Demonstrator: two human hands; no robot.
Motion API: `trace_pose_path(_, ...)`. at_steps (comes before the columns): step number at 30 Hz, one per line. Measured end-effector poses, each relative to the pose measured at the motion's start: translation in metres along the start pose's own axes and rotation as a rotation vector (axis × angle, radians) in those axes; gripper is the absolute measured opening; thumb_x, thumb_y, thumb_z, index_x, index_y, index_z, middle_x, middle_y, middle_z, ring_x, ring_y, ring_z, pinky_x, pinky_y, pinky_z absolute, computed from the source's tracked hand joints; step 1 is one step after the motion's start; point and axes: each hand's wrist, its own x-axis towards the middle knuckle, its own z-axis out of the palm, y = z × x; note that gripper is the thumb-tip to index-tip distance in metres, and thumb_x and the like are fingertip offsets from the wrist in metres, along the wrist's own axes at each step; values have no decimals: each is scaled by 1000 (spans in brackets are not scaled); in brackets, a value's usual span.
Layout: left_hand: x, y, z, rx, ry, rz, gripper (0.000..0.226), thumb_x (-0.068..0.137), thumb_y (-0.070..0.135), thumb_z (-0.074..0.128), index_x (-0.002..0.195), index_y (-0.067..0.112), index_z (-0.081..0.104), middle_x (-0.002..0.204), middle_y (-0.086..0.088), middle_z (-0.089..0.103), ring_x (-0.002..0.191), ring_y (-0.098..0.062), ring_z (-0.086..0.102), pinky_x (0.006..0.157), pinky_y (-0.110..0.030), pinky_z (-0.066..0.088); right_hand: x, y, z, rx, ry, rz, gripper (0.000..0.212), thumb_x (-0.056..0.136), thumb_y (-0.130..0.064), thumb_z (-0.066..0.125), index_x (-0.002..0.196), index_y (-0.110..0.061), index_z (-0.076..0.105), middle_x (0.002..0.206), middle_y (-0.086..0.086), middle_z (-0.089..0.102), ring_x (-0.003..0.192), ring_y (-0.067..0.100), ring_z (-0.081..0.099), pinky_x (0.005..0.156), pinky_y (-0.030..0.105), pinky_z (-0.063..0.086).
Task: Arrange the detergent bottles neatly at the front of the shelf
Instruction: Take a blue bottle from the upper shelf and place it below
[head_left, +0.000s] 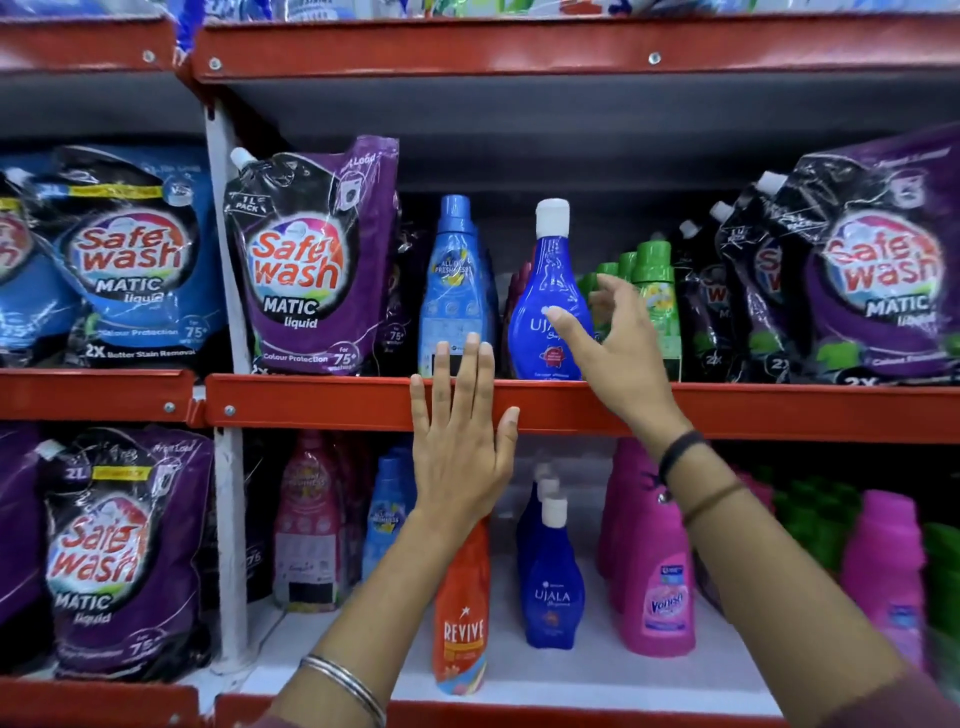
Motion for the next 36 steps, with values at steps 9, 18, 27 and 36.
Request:
trace_pose_path(9,0,-2,2,24,10,17,65,98,44,30,153,12,17,161,-5,18,150,-26,5,121,-45,-5,22,4,-5,328,-49,137,37,71,-23,80,100,-16,58,89,-7,64,86,16,65,76,32,58)
trace_pose_path(18,-1,-2,1,25,24,31,64,99,44,28,153,12,17,161,-5,19,150,-25,6,121,-45,-6,-4,-17,-46,464,117,49,35,74,-25,78,104,-18,60,99,-4,68,85,10,63,72,21,52)
trace_pose_path(27,-2,-2,2,32,37,40,63,99,43,31,152,12,19,160,-6,22,149,-27,8,120,-45,-7,-89,18,-51,568,-142,171,43,61,-25,85,99,-19,65,94,-3,73,83,7,68,73,18,54)
trace_pose_path(36,-1,-4,5,40,72,55,62,99,41,34,151,12,19,159,-7,25,148,-29,9,119,-47,-6,-161,92,-15,472,-221,378,35,71,-3,77,98,-19,62,96,-5,71,79,-4,68,70,14,52)
